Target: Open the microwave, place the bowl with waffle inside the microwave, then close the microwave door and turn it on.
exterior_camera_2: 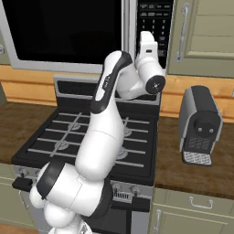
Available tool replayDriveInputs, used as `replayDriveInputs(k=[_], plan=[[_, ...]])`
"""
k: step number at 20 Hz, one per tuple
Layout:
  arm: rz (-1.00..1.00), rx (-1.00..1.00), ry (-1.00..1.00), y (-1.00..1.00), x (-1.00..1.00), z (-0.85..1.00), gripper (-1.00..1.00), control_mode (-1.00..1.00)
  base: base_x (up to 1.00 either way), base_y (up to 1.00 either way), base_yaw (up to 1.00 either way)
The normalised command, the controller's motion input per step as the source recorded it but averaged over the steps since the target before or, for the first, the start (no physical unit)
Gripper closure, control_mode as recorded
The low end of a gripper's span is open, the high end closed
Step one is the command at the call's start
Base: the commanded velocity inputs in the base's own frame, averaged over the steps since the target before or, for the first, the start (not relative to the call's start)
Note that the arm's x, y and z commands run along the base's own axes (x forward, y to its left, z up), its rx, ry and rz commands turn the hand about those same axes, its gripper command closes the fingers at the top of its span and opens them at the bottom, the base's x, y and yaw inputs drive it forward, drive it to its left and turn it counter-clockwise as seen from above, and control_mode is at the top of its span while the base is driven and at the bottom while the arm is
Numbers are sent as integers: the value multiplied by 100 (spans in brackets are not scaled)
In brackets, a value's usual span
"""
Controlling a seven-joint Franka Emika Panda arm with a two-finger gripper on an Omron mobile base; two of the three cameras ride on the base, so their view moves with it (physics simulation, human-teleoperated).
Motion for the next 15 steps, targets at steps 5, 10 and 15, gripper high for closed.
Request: replayDriveInputs(k=[5,10,15], plan=[[0,0,0,-10,35,-6,100,-100,0,0,0],[0,0,0,-6,-8,-15,100,-100,0,0,0],[3,0,0,0,-97,-4,100,-100,0,0,0]])
